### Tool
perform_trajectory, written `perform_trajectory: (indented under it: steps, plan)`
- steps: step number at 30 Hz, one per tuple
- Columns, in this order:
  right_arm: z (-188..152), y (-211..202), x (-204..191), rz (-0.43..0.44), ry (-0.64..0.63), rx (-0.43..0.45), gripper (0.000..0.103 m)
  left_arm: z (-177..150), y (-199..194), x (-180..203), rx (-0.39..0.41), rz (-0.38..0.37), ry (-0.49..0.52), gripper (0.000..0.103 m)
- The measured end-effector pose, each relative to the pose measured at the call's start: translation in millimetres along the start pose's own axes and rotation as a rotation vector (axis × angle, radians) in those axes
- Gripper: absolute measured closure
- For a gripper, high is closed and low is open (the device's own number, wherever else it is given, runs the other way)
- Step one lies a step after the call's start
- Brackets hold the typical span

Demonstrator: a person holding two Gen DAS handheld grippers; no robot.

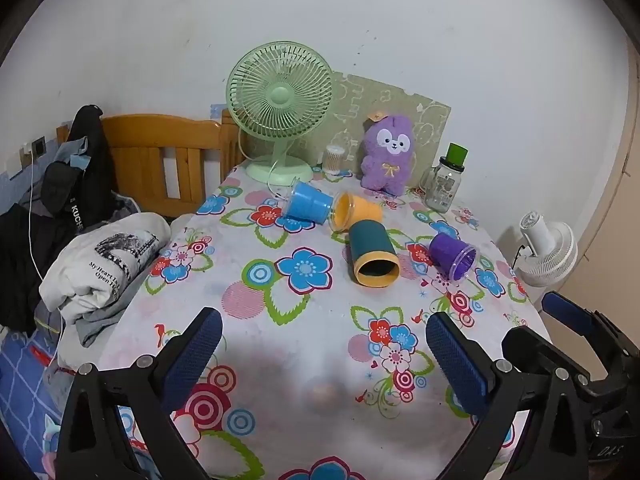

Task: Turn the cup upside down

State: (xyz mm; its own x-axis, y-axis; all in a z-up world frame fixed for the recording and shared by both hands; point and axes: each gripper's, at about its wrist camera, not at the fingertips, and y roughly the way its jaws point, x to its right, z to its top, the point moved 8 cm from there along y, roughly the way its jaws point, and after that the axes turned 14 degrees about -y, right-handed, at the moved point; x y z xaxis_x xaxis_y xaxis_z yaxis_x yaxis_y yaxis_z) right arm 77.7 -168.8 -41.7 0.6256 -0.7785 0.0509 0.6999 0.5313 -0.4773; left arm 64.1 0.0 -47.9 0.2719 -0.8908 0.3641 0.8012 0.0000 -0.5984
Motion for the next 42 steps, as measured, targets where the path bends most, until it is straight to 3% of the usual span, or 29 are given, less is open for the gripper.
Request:
perform_trajectory:
  steps: [42]
  plan:
    - [3.3, 8.5, -8.0, 0.004, -0.022, -0.020, 0.000, 3.7, 2.1, -15.9, -0.008, 0.013, -0.044, 0.000]
